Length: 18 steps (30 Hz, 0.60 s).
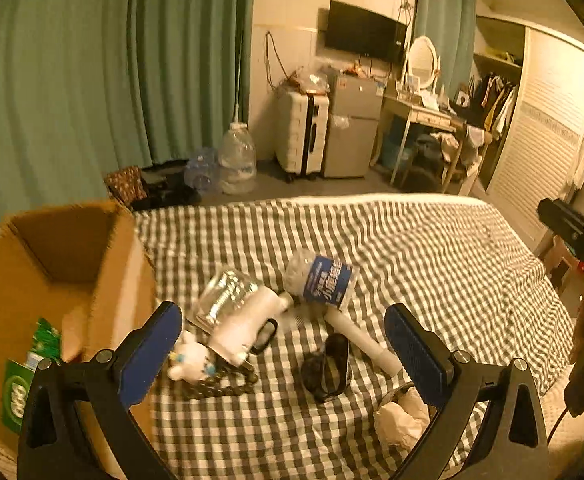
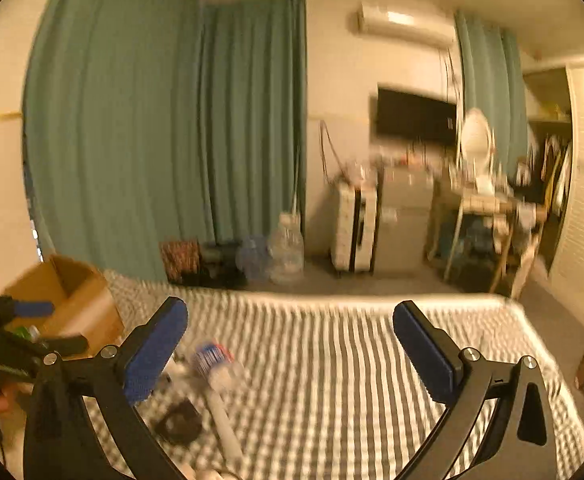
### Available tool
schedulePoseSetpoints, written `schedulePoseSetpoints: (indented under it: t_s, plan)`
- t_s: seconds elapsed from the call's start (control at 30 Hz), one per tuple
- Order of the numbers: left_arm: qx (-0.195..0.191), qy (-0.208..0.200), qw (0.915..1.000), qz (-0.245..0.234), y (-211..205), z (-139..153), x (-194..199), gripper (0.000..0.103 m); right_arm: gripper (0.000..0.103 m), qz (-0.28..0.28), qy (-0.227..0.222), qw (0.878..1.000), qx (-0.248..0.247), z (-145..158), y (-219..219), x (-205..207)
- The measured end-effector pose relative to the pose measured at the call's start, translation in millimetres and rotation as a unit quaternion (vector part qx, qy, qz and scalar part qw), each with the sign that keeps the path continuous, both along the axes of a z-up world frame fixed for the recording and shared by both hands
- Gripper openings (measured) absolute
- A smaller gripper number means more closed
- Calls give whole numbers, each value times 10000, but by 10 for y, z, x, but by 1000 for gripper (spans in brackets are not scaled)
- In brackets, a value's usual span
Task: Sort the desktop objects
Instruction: 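Move both tools back over the remaining items on the bed, then grasp the black plastic holder with the left tool while the right grasps a white cylinder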
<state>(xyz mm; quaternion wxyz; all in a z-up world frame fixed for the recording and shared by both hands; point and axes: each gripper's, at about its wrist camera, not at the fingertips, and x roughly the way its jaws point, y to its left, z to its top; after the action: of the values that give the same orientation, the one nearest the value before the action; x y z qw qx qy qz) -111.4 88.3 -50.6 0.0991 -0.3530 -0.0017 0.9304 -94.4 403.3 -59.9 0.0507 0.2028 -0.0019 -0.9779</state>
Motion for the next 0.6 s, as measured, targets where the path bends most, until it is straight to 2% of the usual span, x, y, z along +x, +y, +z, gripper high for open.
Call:
schedulePoseSetpoints:
  t_s: [0.1,0.23,0.3,0.47,0.6]
  plan:
    - [-50,-230,9997,-100,92,-187,-99,103,103,101,-349,9993,-79,-168,25,-171]
    - [-346,-462,9979,-287,211,-416,-163,103,103,439,-827,9951,306,-443,-198,-322]
    - [-619,-528,9961,-331,276,-549,-191,103,103,572,-1178,9900,531,-681,-313,-391]
    - [-943,-941,9896,-548,345,-851,-258,103,103,776,-1933,9727,1026,-1182,-451,-540]
    - [-1004,-1056,9876,-578,326,-966,-292,103,103,849,-2216,9673,896,-1328,-393,-610]
